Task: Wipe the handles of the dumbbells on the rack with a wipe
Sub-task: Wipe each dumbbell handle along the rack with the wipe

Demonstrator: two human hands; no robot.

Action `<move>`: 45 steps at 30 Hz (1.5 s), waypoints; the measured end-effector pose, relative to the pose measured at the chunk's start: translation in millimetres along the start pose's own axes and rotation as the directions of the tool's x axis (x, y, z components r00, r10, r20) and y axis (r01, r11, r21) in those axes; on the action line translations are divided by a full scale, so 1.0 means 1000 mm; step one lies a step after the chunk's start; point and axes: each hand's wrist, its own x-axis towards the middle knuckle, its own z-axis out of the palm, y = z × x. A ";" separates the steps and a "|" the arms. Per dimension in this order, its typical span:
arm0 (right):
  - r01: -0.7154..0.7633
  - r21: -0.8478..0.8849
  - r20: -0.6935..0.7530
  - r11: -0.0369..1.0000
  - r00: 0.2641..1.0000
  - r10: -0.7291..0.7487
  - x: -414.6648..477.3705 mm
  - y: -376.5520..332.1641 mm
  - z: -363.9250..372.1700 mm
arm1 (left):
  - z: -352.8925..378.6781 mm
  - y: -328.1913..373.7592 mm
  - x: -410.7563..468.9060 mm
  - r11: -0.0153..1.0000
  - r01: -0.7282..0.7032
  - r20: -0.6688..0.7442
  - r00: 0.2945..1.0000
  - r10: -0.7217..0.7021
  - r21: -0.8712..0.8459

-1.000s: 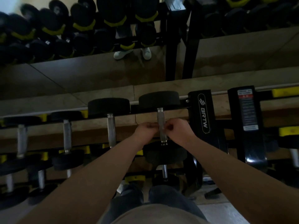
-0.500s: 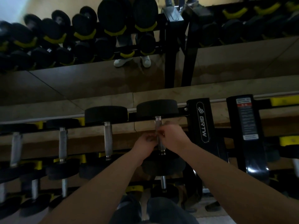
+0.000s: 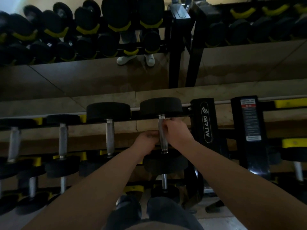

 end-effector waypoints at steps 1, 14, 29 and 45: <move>0.004 -0.001 0.049 1.000 0.999 -0.004 -0.004 0.000 0.000 | 0.000 0.000 0.000 1.000 0.003 -0.009 1.000 -0.003 0.001; -0.003 -0.032 0.060 0.999 0.998 0.005 -0.004 -0.013 -0.001 | 0.001 0.000 -0.003 1.000 0.013 -0.020 1.000 -0.014 -0.027; -0.022 -0.043 0.229 0.999 0.973 0.032 -0.010 -0.013 0.005 | -0.004 -0.004 -0.003 1.000 0.005 0.014 1.000 -0.005 -0.020; -0.068 0.093 0.210 0.993 0.977 0.047 -0.011 0.005 0.004 | -0.003 -0.005 0.002 0.999 -0.004 0.026 1.000 0.006 -0.050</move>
